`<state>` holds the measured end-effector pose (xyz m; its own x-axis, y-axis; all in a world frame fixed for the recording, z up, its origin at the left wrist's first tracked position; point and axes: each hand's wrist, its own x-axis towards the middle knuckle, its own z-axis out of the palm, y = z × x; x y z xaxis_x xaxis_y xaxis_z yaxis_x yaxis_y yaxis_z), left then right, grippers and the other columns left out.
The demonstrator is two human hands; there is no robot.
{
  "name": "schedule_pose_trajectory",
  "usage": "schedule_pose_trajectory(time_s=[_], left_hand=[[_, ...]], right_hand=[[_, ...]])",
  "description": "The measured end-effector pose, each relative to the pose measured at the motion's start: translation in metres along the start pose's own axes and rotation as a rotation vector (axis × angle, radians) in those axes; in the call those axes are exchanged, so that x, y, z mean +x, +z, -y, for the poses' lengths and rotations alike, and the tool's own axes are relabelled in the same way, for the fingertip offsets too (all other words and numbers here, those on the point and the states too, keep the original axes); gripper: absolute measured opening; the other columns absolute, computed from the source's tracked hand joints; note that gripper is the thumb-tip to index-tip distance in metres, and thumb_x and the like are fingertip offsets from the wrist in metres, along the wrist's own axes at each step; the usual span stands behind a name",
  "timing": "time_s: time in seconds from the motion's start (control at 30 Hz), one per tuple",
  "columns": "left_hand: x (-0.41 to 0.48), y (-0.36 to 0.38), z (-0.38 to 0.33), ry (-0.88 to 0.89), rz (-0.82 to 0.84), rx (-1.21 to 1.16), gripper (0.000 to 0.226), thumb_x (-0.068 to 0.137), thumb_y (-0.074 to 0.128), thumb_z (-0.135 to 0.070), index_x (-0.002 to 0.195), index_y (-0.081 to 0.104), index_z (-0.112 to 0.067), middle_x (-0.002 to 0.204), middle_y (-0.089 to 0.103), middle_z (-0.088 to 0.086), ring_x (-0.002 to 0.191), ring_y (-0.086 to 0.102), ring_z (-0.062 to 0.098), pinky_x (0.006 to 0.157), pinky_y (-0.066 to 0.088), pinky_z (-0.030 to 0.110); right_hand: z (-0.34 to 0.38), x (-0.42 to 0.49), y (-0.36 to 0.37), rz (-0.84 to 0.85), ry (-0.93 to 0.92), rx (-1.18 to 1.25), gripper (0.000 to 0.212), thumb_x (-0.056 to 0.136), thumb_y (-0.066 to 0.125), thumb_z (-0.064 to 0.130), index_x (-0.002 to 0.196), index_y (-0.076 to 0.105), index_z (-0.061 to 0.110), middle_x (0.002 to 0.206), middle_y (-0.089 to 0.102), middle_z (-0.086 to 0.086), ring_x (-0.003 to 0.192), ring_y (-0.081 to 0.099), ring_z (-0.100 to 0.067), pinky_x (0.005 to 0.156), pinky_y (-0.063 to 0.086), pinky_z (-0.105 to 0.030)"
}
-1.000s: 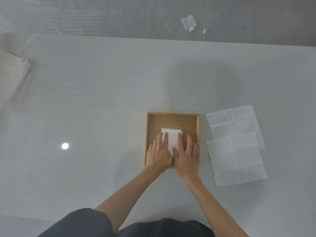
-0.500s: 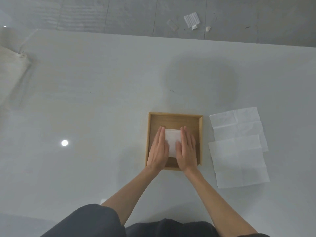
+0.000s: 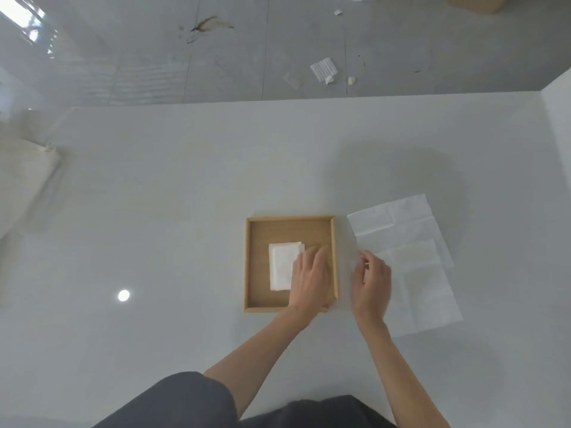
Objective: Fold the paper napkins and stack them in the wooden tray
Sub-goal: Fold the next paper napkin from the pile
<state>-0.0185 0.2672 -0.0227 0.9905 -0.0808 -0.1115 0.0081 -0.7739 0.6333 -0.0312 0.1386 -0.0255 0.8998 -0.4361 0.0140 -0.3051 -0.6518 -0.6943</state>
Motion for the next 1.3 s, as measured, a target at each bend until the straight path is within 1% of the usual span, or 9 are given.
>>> schedule_pose_trajectory(time_s=[0.1,0.23,0.47,0.77,0.9,1.03,1.17,1.23,1.3], left_hand=[[0.018,0.027,-0.037,0.131,0.131,0.129,0.041,0.095,0.052,-0.006,0.135,0.055,-0.014,0.127,0.059,0.007,0.111,0.054,0.031,0.096,0.047,0.043],[0.048,0.067,-0.078,0.278,0.293,0.299,0.039,0.1,0.048,-0.011,0.139,0.05,-0.01,0.132,0.057,0.01,0.122,0.05,0.034,0.104,0.039,0.041],[0.077,0.116,-0.12,0.217,0.394,0.478,0.045,0.105,0.046,-0.034,0.144,0.039,-0.012,0.138,0.05,0.009,0.126,0.043,0.031,0.108,0.032,0.038],[0.082,0.124,-0.124,0.155,0.391,0.519,0.04,0.1,0.056,-0.025,0.135,0.044,-0.012,0.134,0.045,0.009,0.123,0.041,0.031,0.107,0.031,0.036],[0.079,0.126,-0.126,0.174,0.376,0.488,0.033,0.098,0.057,-0.021,0.129,0.05,-0.012,0.134,0.044,0.008,0.125,0.039,0.03,0.109,0.029,0.035],[0.075,0.12,-0.132,0.148,0.403,0.292,0.015,0.1,0.054,-0.018,0.112,0.054,-0.009,0.12,0.059,0.008,0.118,0.049,0.029,0.107,0.032,0.034],[0.056,0.091,-0.142,-0.048,0.488,-0.193,0.012,0.101,0.055,-0.014,0.109,0.046,-0.013,0.1,0.064,0.015,0.085,0.058,0.03,0.078,0.045,0.036],[0.044,0.071,-0.15,-0.116,0.42,-0.433,0.016,0.099,0.058,-0.011,0.109,0.049,-0.019,0.093,0.065,0.011,0.078,0.057,0.024,0.072,0.045,0.038],[0.033,0.044,-0.157,-0.167,0.323,-0.679,0.017,0.096,0.063,-0.015,0.11,0.057,-0.02,0.094,0.069,0.006,0.081,0.062,0.019,0.072,0.05,0.036]], right_hand=[[-0.048,0.018,-0.046,-0.104,0.161,-0.123,0.019,0.1,0.057,0.007,0.114,0.071,0.008,0.103,0.075,-0.012,0.095,0.061,-0.035,0.076,0.053,-0.046],[-0.101,0.037,-0.092,-0.082,0.363,-0.238,0.02,0.097,0.062,0.008,0.114,0.071,0.005,0.108,0.072,-0.018,0.106,0.059,-0.041,0.08,0.05,-0.047],[-0.154,0.039,-0.119,0.008,0.486,-0.286,0.026,0.087,0.075,0.012,0.109,0.067,-0.001,0.109,0.065,-0.026,0.106,0.058,-0.046,0.082,0.049,-0.05],[-0.164,0.033,-0.119,-0.042,0.341,-0.268,0.009,0.083,0.077,0.001,0.088,0.069,0.0,0.089,0.067,-0.022,0.087,0.063,-0.045,0.073,0.05,-0.048],[-0.164,0.03,-0.132,-0.075,0.198,-0.193,0.007,0.088,0.072,-0.004,0.089,0.067,0.002,0.087,0.071,-0.015,0.09,0.064,-0.041,0.079,0.047,-0.045],[-0.162,0.033,-0.157,-0.042,0.094,-0.029,0.006,0.093,0.066,-0.004,0.095,0.066,0.002,0.086,0.068,-0.005,0.082,0.068,-0.036,0.078,0.048,-0.034],[-0.144,0.052,-0.198,0.097,0.083,0.221,0.01,0.1,0.061,0.009,0.099,0.061,0.019,0.091,0.065,0.014,0.087,0.068,-0.024,0.072,0.043,-0.014],[-0.128,0.079,-0.226,0.166,0.047,0.346,0.011,0.097,0.064,0.027,0.102,0.063,0.036,0.091,0.07,0.019,0.085,0.068,-0.012,0.072,0.046,-0.011],[-0.114,0.111,-0.249,0.212,0.117,0.626,0.03,0.094,0.062,0.048,0.124,0.061,0.045,0.099,0.075,0.018,0.087,0.07,-0.007,0.073,0.053,-0.015]])
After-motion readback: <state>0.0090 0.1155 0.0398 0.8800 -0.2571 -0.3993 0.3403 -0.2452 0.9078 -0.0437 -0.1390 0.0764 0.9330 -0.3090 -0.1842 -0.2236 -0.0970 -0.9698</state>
